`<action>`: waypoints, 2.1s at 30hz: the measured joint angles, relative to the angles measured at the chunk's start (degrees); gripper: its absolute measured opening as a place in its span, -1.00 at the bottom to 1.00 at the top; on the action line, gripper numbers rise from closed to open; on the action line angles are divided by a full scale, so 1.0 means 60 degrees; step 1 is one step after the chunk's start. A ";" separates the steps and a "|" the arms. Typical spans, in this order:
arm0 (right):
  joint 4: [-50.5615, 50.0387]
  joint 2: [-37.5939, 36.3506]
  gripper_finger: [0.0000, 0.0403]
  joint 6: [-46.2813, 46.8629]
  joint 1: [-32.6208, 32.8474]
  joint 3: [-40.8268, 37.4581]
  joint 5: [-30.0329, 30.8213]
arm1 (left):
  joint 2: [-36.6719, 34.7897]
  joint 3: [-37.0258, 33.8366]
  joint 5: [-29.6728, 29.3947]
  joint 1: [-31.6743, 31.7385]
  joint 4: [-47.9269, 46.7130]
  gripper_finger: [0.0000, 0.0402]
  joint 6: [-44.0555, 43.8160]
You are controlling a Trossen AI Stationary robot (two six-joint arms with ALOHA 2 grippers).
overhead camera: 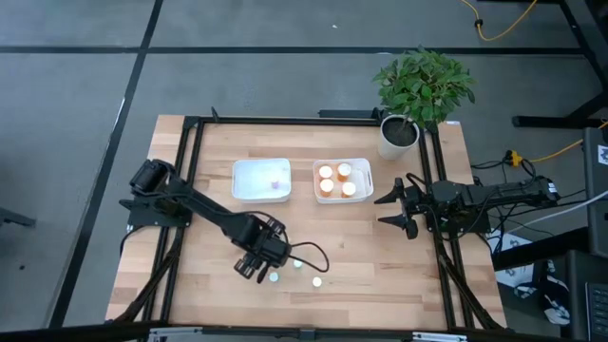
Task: Pick and place medicine bottles into bin by pill shape (circle, oval)
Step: Put the top yellow pill bottle into the left white bin
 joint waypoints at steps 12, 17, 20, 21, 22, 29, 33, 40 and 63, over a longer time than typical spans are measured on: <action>0.0000 -0.0004 0.39 0.0001 -0.0001 0.0000 -0.0003 | -0.0007 0.0011 -0.0383 0.0046 0.0328 0.08 0.0262; 0.0000 -0.0004 0.39 0.0001 0.0000 0.0000 -0.0003 | -0.0007 0.0011 -0.0500 -0.0007 0.0380 0.08 0.0860; 0.0000 -0.0004 0.39 0.0000 -0.0001 0.0000 -0.0002 | -0.0009 -0.0048 -0.0723 0.0029 0.0405 0.08 0.1914; 0.0000 -0.0004 0.39 0.0000 0.0003 0.0000 -0.0002 | -0.0011 -0.0104 -0.0770 0.0095 0.0417 0.08 0.2285; 0.0000 -0.0004 0.39 0.0001 -0.0001 0.0000 0.0001 | -0.0011 -0.0164 -0.0823 0.0177 0.0439 0.08 0.2658; 0.0000 -0.0004 0.39 0.0001 0.0002 0.0000 -0.0003 | -0.0014 -0.0430 -0.0772 0.0686 0.1264 0.08 0.5543; 0.0000 -0.0004 0.39 0.0001 -0.0001 0.0000 -0.0003 | -0.0014 -0.0433 -0.0659 0.0926 0.1444 0.08 0.6428; 0.0000 -0.0004 0.39 0.0001 0.0003 0.0000 -0.0003 | 0.0028 -0.0433 -0.0775 0.1035 0.1651 0.08 0.7739; 0.0017 0.0000 0.39 -0.0001 -0.0001 0.0000 -0.0001 | 0.0711 -0.0433 -0.0253 0.1410 0.2304 0.08 1.1522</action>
